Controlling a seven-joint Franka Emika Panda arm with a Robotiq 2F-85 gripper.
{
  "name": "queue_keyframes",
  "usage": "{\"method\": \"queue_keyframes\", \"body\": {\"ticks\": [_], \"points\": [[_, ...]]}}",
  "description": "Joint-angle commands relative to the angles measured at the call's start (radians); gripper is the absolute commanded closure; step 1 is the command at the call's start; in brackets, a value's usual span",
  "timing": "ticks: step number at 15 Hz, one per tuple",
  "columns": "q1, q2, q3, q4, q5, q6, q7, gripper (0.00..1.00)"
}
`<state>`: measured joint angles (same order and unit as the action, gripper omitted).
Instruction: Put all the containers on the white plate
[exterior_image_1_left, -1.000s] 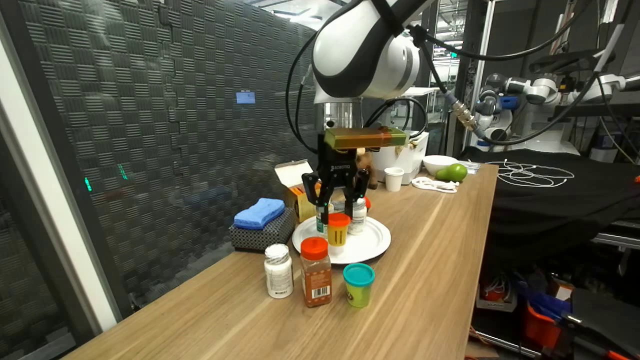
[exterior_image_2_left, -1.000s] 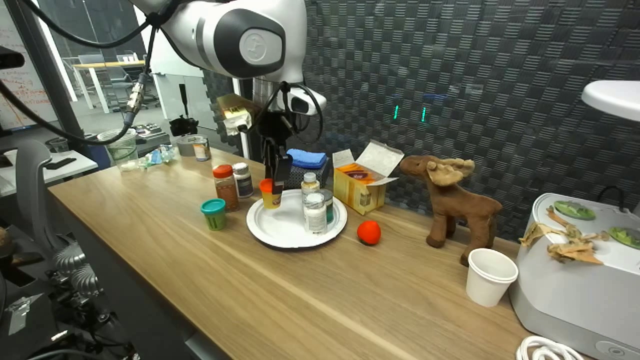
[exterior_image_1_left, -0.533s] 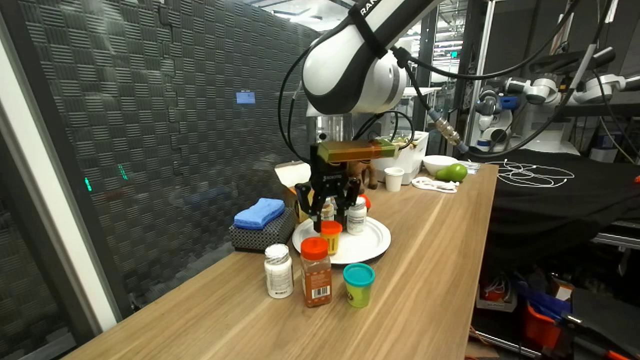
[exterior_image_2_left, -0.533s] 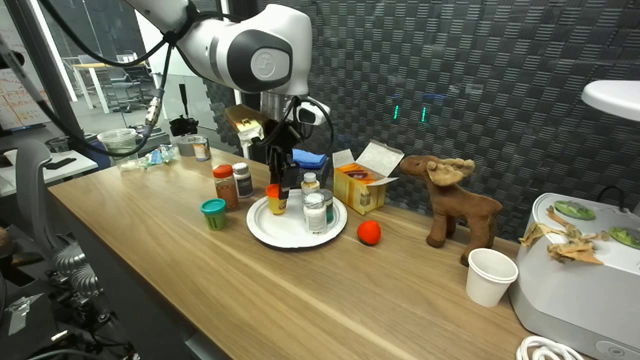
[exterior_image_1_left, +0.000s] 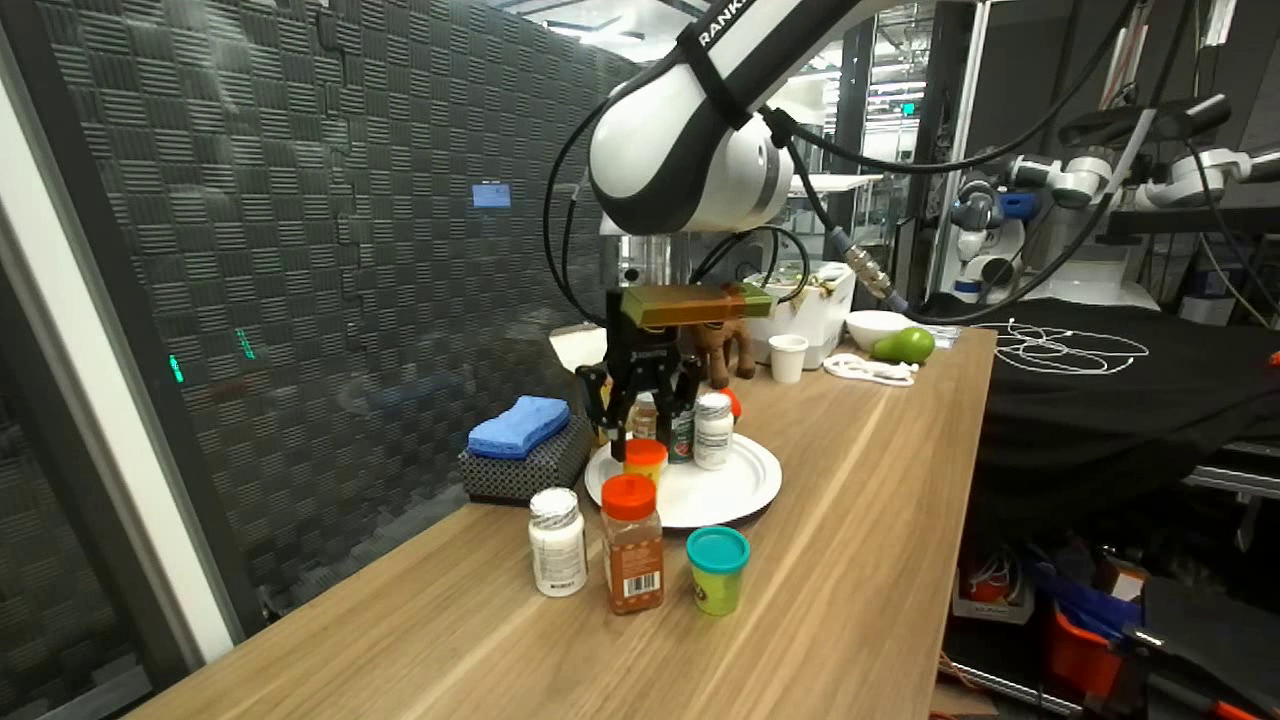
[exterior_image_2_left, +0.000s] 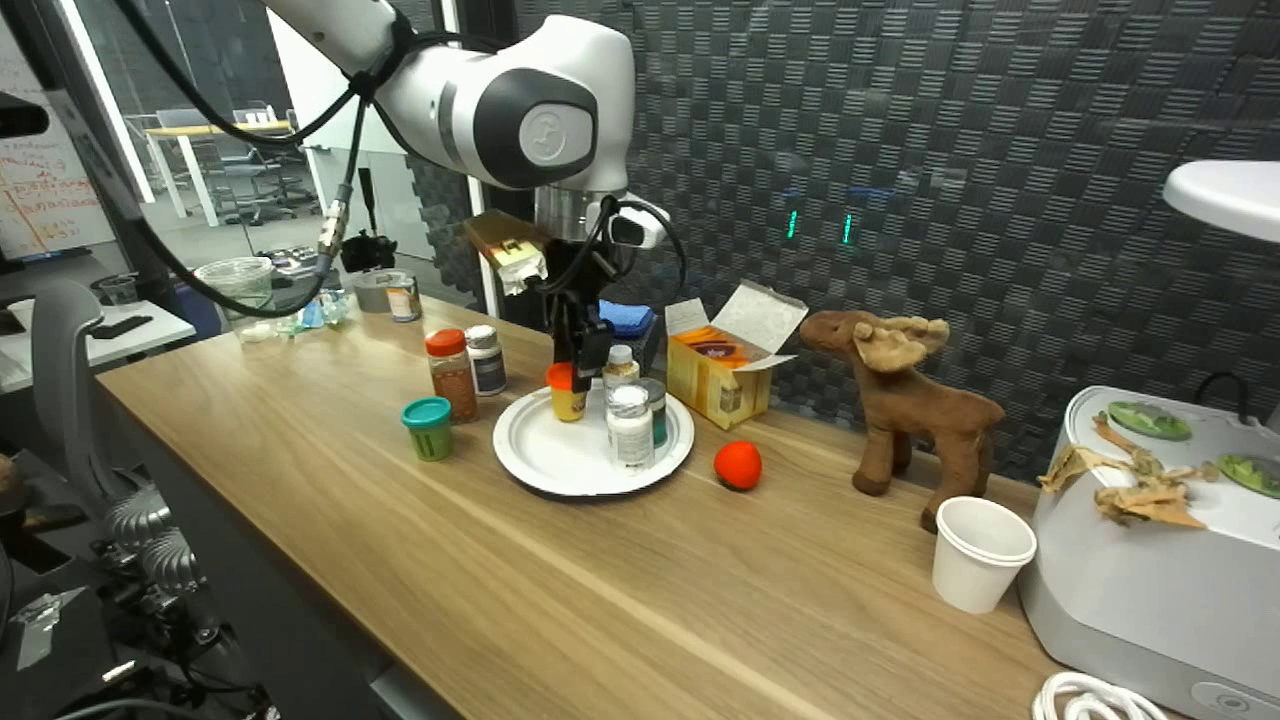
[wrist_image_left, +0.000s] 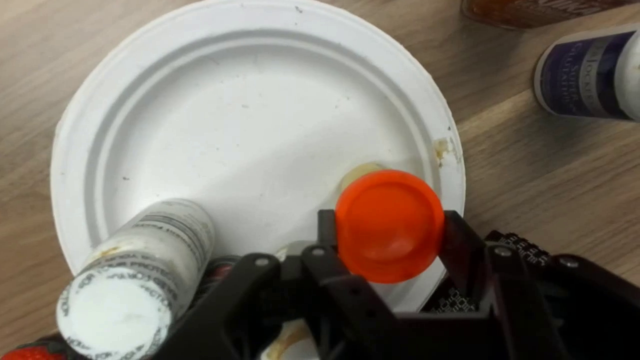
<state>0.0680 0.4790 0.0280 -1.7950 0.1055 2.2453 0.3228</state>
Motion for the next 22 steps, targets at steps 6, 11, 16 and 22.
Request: {"method": "queue_keyframes", "body": {"ticks": [6,11,16,22], "points": [[0.012,-0.003,0.01,0.025,0.02,-0.003,-0.036,0.01],[0.024,-0.12,0.019,-0.076,0.026,0.067,-0.017,0.0],[0.014,-0.257,0.024,-0.231,0.101,0.138,0.002,0.0],[0.016,-0.415,0.019,-0.475,0.101,0.218,-0.006,0.0]]}}
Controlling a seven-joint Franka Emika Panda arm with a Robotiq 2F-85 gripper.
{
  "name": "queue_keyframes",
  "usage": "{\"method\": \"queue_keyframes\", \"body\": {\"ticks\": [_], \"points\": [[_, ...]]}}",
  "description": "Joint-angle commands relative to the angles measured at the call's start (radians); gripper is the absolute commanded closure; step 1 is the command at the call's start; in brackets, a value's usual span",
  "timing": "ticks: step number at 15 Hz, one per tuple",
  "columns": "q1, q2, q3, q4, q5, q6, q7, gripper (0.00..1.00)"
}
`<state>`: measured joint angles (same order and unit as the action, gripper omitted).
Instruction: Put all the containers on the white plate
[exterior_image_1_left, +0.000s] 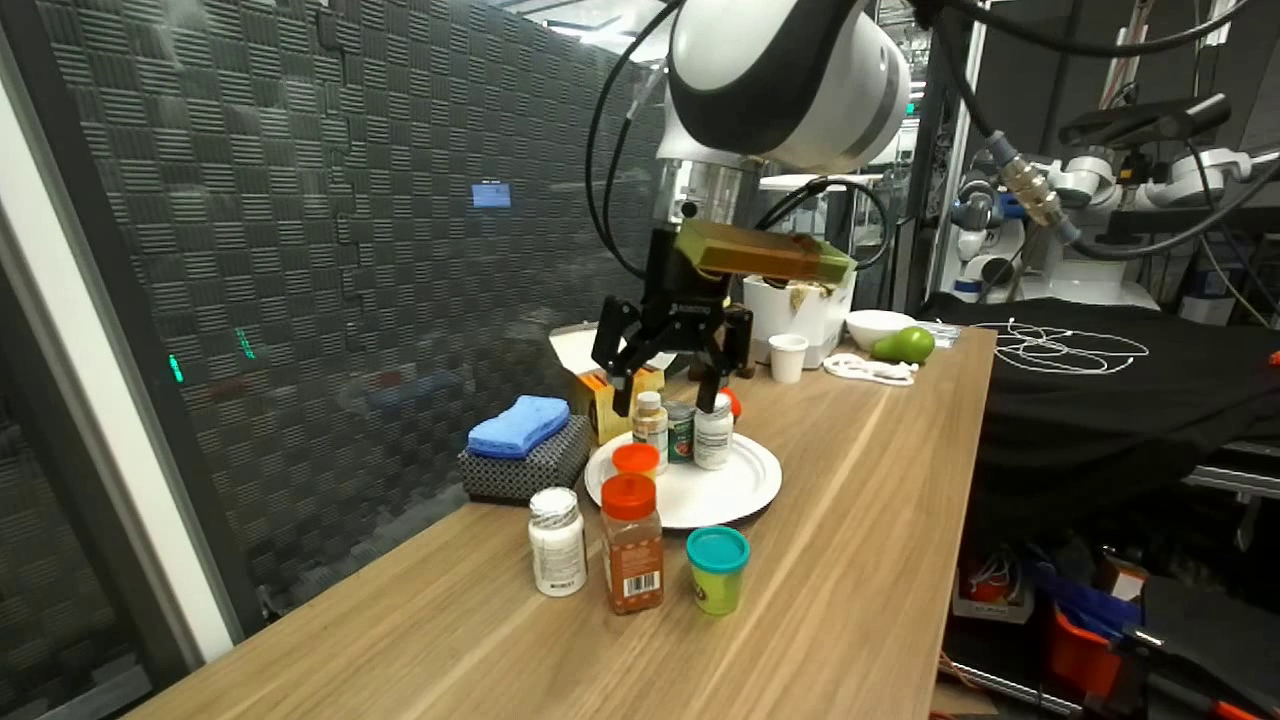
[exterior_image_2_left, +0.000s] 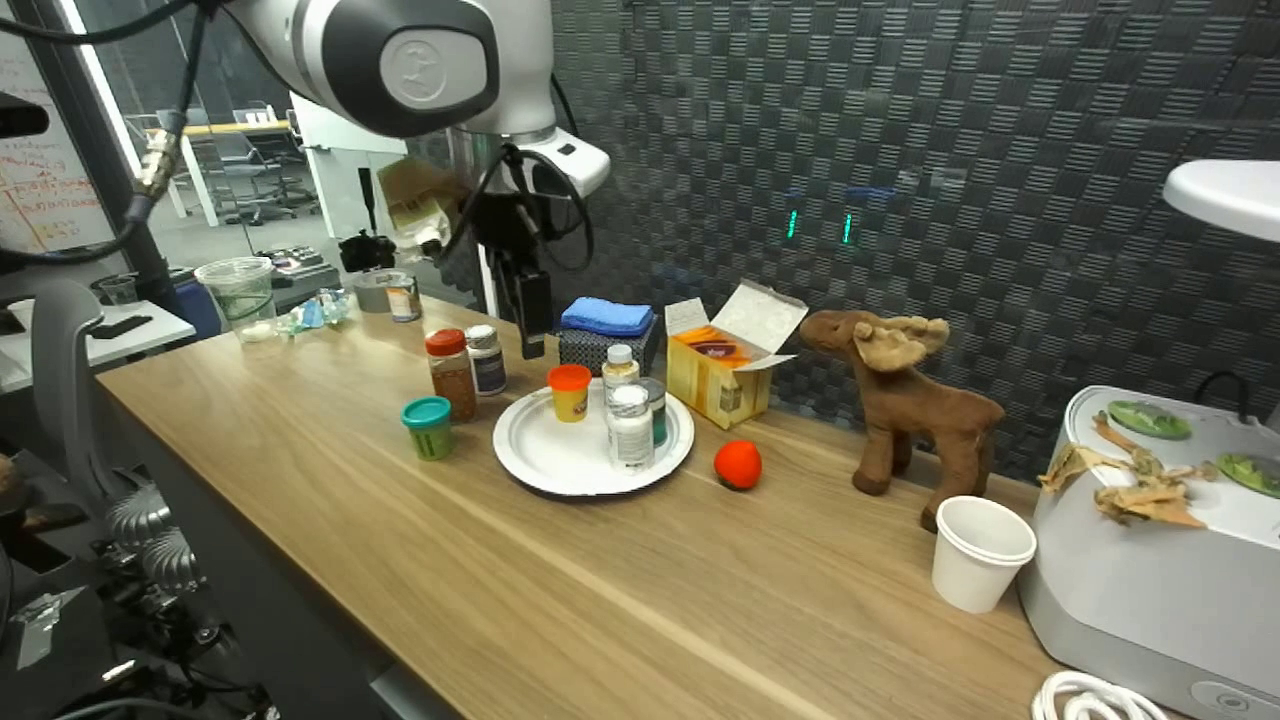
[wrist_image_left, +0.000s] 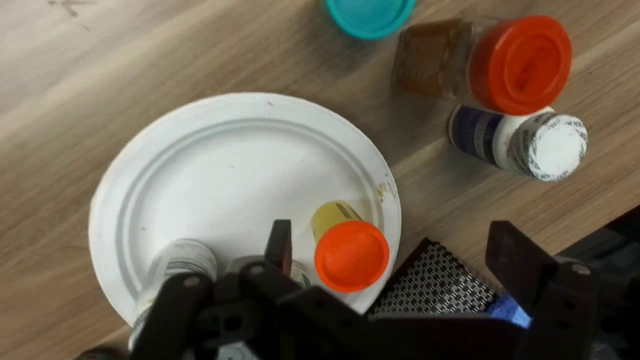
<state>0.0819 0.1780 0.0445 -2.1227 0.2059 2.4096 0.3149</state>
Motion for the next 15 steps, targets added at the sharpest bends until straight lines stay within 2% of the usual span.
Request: {"method": "queue_keyframes", "body": {"ticks": [1,7,10,15], "points": [[0.004,-0.138,0.003,-0.184,-0.012,0.065,0.007,0.0],[0.003,-0.26,0.016,-0.346,-0.104,0.06,0.009,0.0],[0.004,-0.265,0.029,-0.357,-0.128,0.047,-0.003,0.0],[0.014,-0.205,0.058,-0.32,-0.154,0.071,0.015,0.0]]}}
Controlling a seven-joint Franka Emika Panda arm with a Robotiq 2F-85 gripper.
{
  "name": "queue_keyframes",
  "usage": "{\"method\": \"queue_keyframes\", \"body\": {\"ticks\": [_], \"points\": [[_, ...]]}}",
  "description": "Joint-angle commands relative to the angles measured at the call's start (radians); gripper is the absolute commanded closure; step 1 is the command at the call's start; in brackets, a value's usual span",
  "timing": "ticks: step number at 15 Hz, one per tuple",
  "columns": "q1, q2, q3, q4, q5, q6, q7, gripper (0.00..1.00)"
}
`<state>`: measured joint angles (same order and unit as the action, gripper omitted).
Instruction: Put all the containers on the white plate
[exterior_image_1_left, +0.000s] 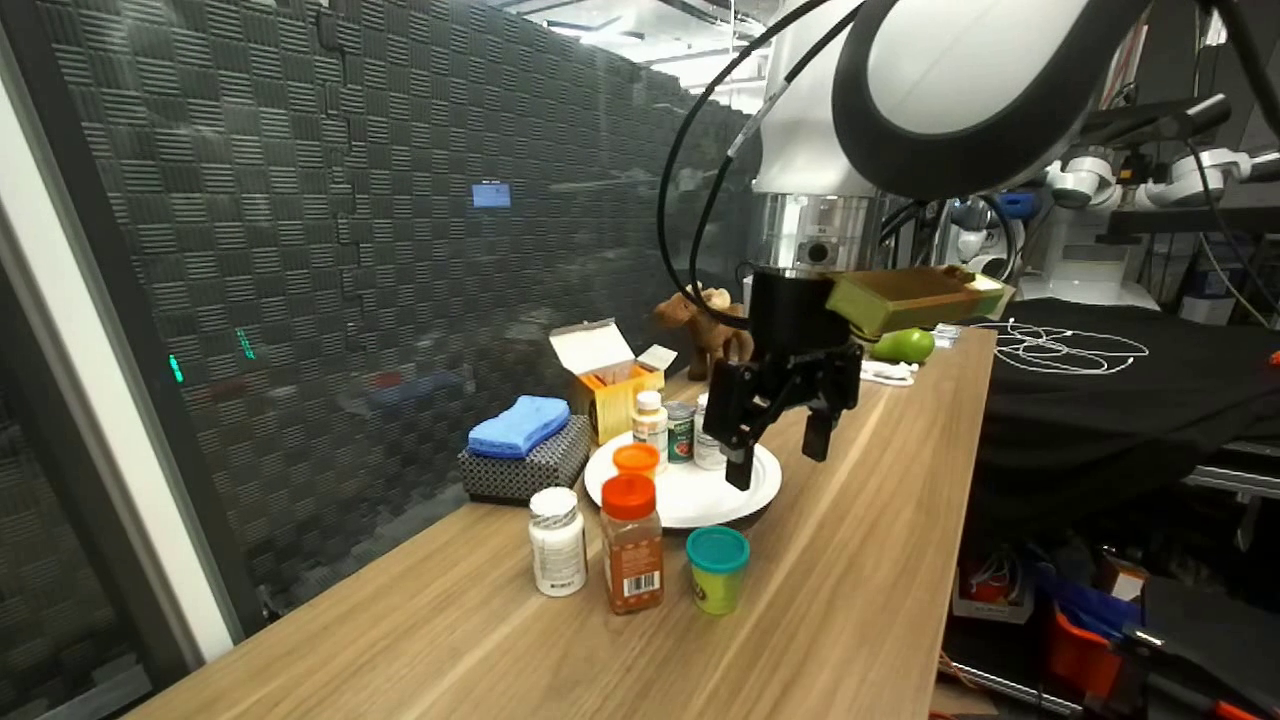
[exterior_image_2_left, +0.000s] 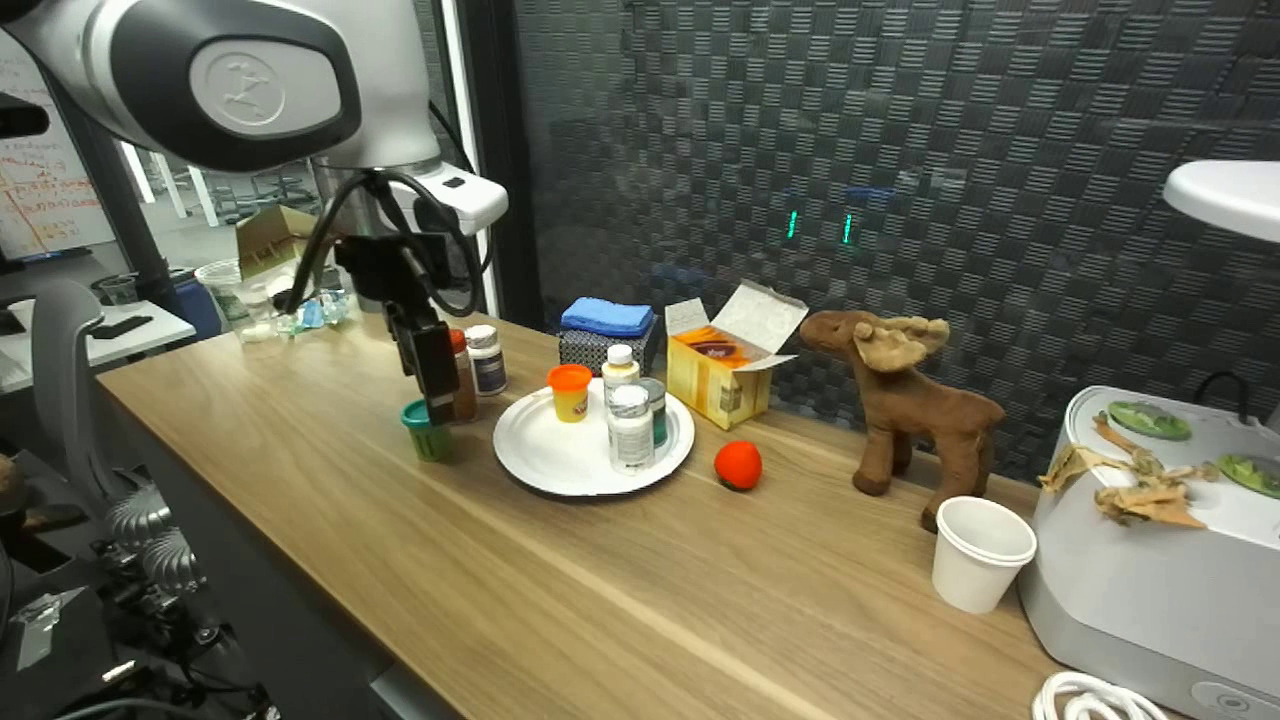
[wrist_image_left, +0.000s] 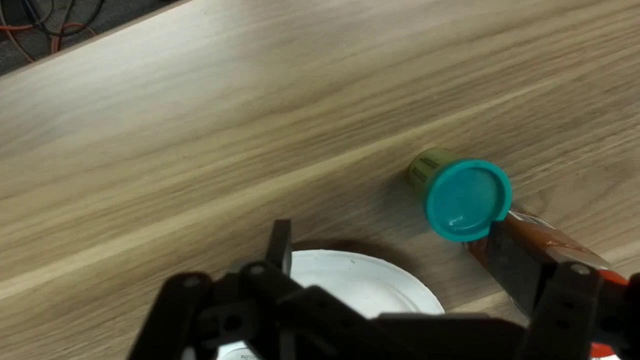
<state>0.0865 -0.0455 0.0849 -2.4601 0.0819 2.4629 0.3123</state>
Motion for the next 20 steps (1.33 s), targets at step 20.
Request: {"method": "queue_keyframes", "body": {"ticks": [20], "points": [[0.089,0.213,0.044,0.14,-0.186,0.048,0.01,0.06]]}}
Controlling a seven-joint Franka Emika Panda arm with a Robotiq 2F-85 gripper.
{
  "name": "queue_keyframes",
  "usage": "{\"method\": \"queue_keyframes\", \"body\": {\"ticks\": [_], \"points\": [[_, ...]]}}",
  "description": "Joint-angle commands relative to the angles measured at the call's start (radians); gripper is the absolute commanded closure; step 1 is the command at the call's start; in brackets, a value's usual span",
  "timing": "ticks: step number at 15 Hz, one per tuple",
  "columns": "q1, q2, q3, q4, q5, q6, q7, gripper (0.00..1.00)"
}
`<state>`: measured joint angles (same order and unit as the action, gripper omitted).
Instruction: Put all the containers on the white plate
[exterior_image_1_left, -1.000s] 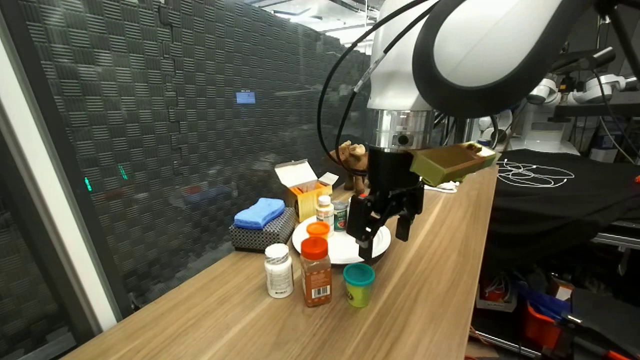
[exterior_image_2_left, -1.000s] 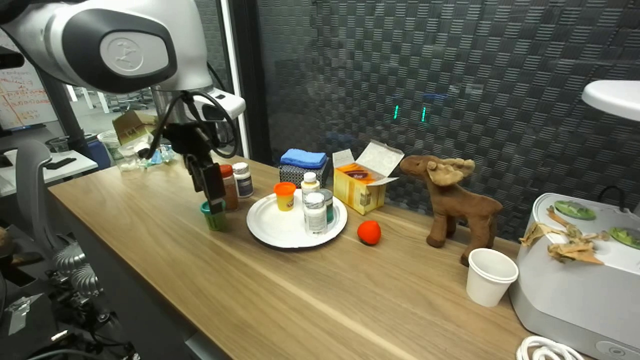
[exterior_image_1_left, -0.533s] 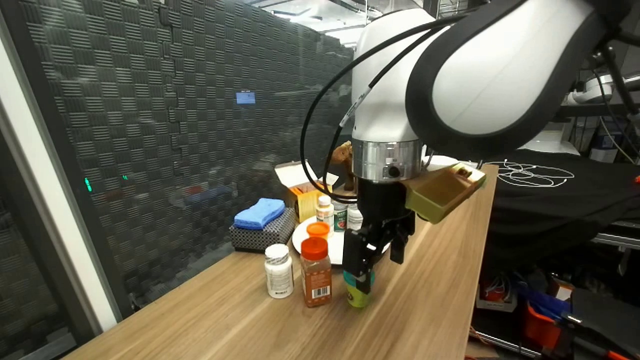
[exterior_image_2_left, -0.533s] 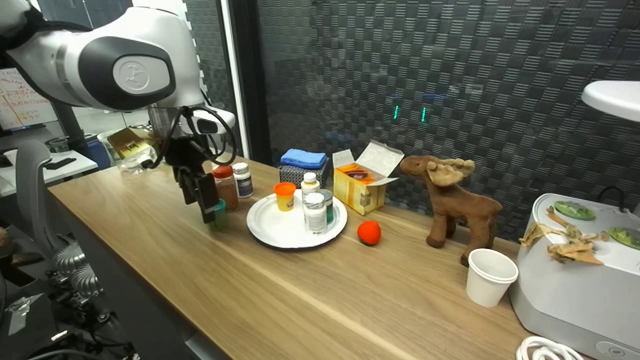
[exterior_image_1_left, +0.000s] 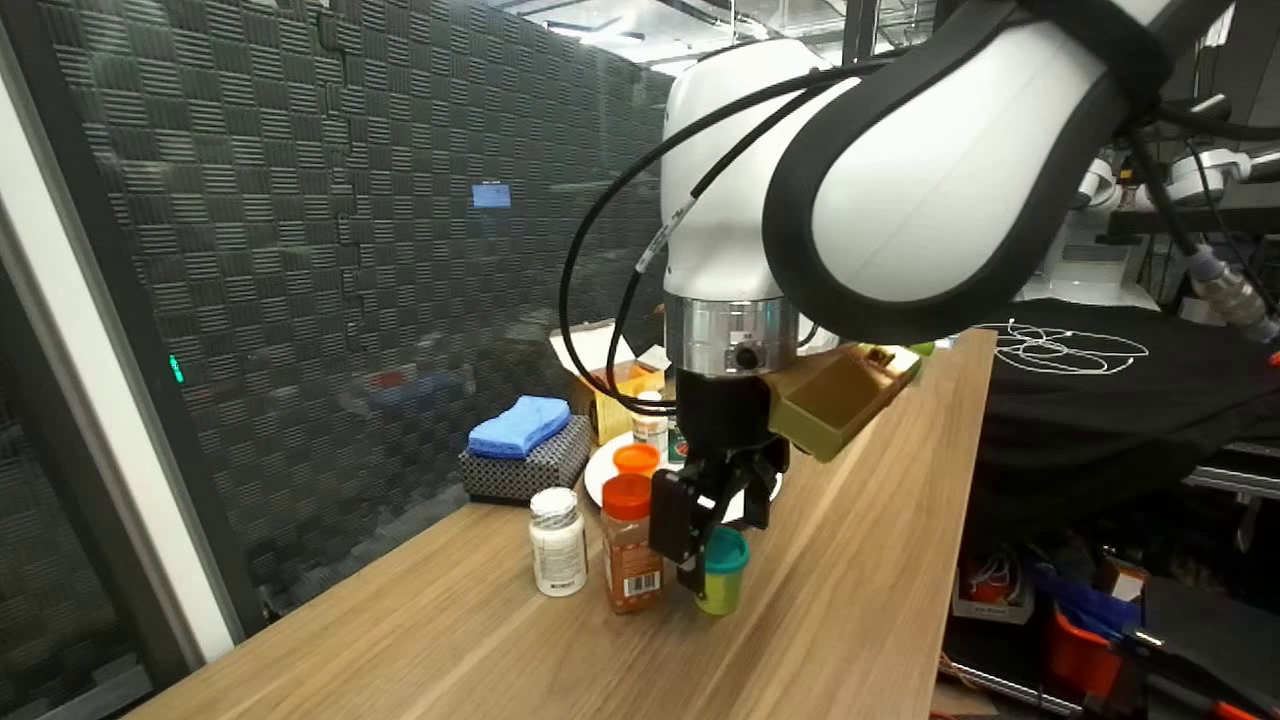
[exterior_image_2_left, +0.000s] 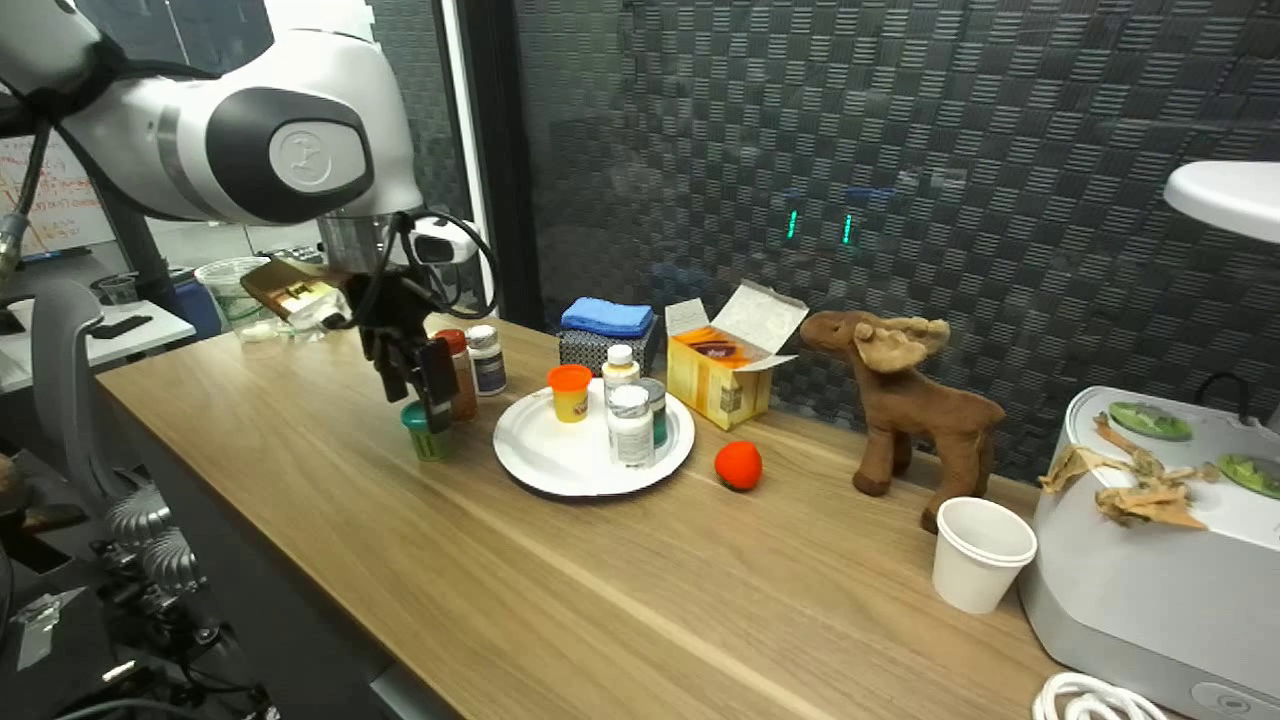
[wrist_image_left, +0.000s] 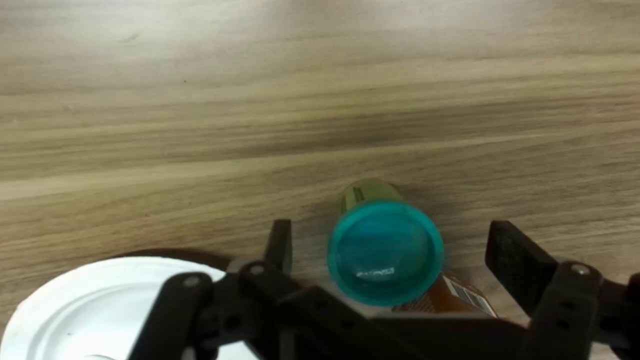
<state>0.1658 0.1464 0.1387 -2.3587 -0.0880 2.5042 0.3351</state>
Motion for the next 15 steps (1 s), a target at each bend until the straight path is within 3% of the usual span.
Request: {"method": "queue_keyframes", "body": {"ticks": [1,7,11,15], "points": [[0.01,0.027,-0.011,0.047,-0.017,0.001,-0.014,0.25],[0.014,0.03,-0.023,0.058,-0.035,-0.004,0.003,0.71],[0.004,-0.03,-0.021,0.033,-0.005,-0.032,-0.014,0.72],[-0.011,-0.076,-0.054,0.047,-0.053,-0.063,0.021,0.72]]}}
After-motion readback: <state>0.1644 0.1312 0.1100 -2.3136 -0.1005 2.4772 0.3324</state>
